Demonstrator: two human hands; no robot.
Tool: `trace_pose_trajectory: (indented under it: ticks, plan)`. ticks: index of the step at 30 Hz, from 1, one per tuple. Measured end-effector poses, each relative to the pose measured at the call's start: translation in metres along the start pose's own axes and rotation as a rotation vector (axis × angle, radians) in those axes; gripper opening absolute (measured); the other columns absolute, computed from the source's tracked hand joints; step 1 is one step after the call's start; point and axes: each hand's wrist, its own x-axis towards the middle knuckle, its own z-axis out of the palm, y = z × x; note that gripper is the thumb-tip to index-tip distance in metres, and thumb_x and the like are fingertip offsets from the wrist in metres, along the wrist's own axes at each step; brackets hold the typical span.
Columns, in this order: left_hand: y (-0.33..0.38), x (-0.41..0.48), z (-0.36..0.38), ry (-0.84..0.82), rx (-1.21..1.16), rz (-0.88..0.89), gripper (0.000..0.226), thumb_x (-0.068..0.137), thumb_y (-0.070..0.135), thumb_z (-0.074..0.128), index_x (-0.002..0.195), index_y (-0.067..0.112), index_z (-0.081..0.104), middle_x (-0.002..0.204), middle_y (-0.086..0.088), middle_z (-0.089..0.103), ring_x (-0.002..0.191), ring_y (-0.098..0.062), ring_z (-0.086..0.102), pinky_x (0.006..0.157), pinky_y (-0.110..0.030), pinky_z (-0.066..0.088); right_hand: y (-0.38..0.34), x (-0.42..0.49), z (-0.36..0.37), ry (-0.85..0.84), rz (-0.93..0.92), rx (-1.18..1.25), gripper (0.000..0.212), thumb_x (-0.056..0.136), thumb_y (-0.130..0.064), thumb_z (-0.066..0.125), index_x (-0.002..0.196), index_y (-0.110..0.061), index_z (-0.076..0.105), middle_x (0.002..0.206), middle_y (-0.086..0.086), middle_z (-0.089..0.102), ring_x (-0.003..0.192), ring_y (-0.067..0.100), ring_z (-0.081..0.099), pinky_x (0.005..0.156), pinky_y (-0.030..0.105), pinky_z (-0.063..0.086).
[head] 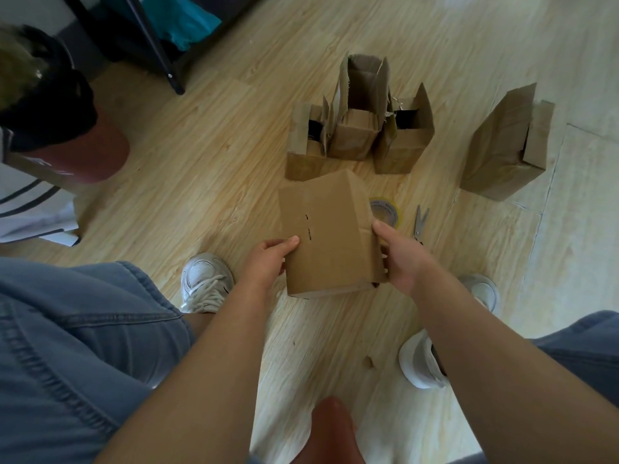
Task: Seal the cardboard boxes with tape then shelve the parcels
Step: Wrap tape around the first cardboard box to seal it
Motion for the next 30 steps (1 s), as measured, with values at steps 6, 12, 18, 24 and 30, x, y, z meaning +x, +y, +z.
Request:
trace_pose_trajectory:
  ticks: [6, 12, 18, 24, 30]
  plan:
    - [-0.004, -0.001, 0.011, 0.082, 0.287, 0.129, 0.041, 0.092, 0.032, 0.067, 0.13, 0.017, 0.06, 0.12, 0.001, 0.065, 0.097, -0.016, 0.061, 0.082, -0.03, 0.043, -0.005, -0.001, 0.009, -0.007, -0.1, -0.183, 0.042, 0.096, -0.03, 0.064, 0.13, -0.054, 0.058, 0.137, -0.01, 0.058, 0.126, 0.022, 0.053, 0.109, 0.051, 0.042]
    - [0.001, -0.003, 0.03, -0.108, 0.273, 0.125, 0.039, 0.101, 0.018, 0.052, 0.141, 0.018, 0.054, 0.119, -0.005, 0.065, 0.101, -0.022, 0.061, 0.086, -0.034, 0.051, 0.004, -0.006, 0.03, -0.058, -0.186, -0.358, 0.057, 0.093, -0.005, 0.067, 0.142, -0.032, 0.054, 0.12, -0.007, 0.062, 0.098, 0.002, 0.06, 0.078, 0.017, 0.049]
    - [-0.002, -0.004, 0.028, -0.023, 0.303, 0.202, 0.045, 0.094, 0.015, 0.064, 0.138, 0.018, 0.056, 0.108, 0.0, 0.066, 0.105, -0.023, 0.064, 0.095, -0.041, 0.052, 0.001, -0.009, 0.031, -0.001, -0.209, -0.409, 0.056, 0.094, -0.001, 0.063, 0.141, -0.029, 0.053, 0.118, -0.012, 0.058, 0.102, 0.007, 0.058, 0.069, 0.013, 0.043]
    - [-0.003, -0.009, 0.033, 0.048, 0.59, 0.392, 0.071, 0.09, 0.02, 0.069, 0.151, 0.032, 0.035, 0.135, -0.002, 0.052, 0.117, -0.019, 0.056, 0.096, -0.038, 0.048, 0.017, -0.005, 0.039, 0.181, -0.311, -0.664, 0.066, 0.091, -0.011, 0.071, 0.147, -0.033, 0.044, 0.136, -0.002, 0.05, 0.118, 0.019, 0.055, 0.082, 0.028, 0.045]
    - [-0.005, -0.004, 0.031, 0.092, 0.578, 0.438, 0.078, 0.091, 0.023, 0.068, 0.155, 0.033, 0.025, 0.138, -0.005, 0.048, 0.119, -0.02, 0.054, 0.091, -0.033, 0.047, 0.01, -0.002, 0.042, 0.148, -0.393, -0.74, 0.066, 0.089, 0.001, 0.061, 0.145, -0.032, 0.05, 0.142, -0.005, 0.055, 0.119, 0.013, 0.056, 0.082, 0.021, 0.046]
